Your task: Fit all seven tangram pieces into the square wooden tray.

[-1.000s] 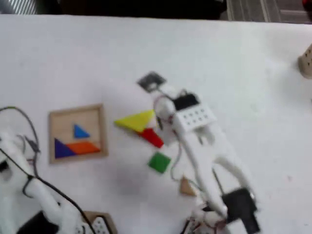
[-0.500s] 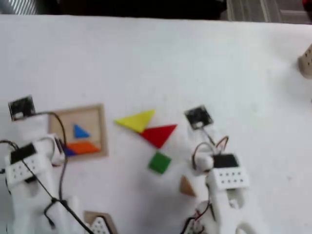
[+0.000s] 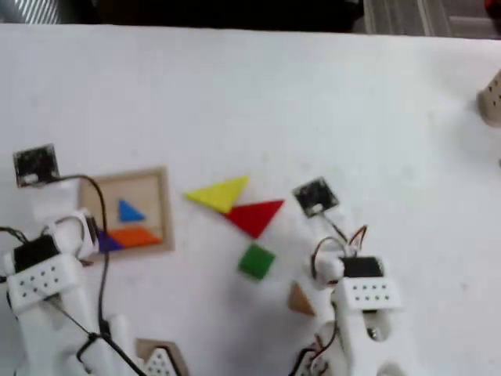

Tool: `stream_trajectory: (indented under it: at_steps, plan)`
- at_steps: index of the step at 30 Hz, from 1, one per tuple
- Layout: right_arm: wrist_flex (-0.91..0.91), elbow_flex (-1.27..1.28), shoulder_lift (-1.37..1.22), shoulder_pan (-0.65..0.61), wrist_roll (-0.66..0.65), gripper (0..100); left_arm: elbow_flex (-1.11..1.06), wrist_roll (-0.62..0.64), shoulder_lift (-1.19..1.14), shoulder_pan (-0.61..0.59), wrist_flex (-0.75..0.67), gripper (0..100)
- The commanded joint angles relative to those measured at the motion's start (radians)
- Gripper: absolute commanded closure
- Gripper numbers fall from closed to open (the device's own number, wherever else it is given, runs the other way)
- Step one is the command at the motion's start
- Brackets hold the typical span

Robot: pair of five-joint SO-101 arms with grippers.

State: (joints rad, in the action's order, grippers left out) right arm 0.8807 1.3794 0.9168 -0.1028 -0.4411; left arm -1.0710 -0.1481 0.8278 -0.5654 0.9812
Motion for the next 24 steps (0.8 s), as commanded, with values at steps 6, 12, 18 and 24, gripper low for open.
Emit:
stream_trajectory:
  at_steps: [6, 12, 18, 24]
  plan:
    - [-0.016, -0.003, 0.015, 0.007, -0.018, 98.1, 0.407, 0.017, -0.271, 0.196, 0.209, 98]
    - [-0.016, -0.003, 0.016, 0.007, -0.020, 98.1, 0.505, -0.017, -0.483, 0.357, 0.311, 98]
    - [-0.019, -0.003, 0.019, 0.007, -0.020, 98.1, 0.514, -0.043, -0.610, 0.455, 0.305, 98]
    - [-0.019, -0.003, 0.021, 0.007, -0.020, 98.1, 0.483, -0.043, -0.707, 0.453, 0.206, 98]
